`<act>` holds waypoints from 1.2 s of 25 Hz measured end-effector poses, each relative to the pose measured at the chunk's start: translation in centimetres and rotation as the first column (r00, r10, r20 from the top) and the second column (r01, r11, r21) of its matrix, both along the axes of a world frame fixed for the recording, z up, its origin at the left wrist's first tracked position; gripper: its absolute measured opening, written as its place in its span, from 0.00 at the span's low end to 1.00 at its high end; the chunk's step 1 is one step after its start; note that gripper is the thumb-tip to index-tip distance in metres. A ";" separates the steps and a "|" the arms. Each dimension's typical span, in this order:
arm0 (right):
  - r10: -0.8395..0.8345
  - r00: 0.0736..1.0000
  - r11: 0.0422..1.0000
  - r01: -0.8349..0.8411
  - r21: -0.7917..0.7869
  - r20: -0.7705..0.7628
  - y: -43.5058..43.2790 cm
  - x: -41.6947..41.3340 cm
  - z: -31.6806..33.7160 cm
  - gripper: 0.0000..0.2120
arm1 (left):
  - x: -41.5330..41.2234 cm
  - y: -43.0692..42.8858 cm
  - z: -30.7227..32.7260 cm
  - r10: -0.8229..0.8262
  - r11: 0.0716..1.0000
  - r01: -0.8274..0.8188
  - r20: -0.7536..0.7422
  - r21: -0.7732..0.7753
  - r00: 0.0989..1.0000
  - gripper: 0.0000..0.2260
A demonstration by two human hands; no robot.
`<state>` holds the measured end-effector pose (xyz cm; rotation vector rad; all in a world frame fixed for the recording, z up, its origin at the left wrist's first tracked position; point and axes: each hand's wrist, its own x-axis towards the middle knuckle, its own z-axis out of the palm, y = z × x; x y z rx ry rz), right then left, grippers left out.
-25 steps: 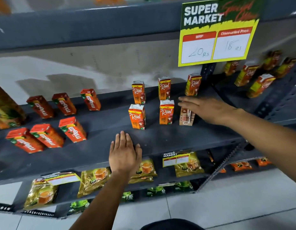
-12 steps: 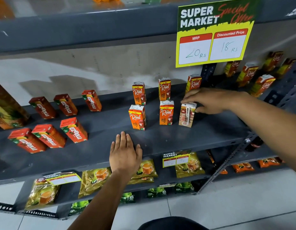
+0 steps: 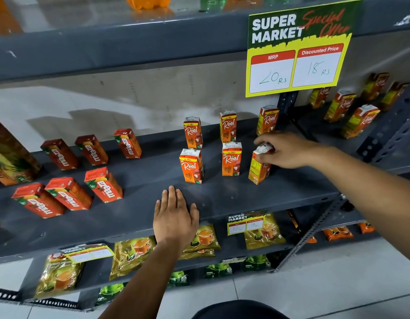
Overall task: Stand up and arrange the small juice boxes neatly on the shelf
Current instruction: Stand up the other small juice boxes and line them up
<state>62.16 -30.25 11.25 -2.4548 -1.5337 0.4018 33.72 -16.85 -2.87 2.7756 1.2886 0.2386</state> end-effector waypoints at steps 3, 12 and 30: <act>-0.161 0.987 0.978 0.156 0.138 0.024 0.6 -1.0 -1.5 0.18 | 0.1 0.0 0.0 0.008 1.000 -0.008 -0.005 0.000 1.000 0.30; -0.147 0.598 0.536 0.718 0.445 -0.788 0.7 -3.1 -7.3 0.13 | 2.2 2.8 3.7 0.327 0.741 0.202 0.606 -0.641 0.725 0.40; -0.081 0.400 0.516 0.800 0.305 -0.913 5.9 -3.1 -8.7 0.25 | 12.3 0.2 6.7 0.568 0.484 0.415 0.638 -0.770 0.520 0.15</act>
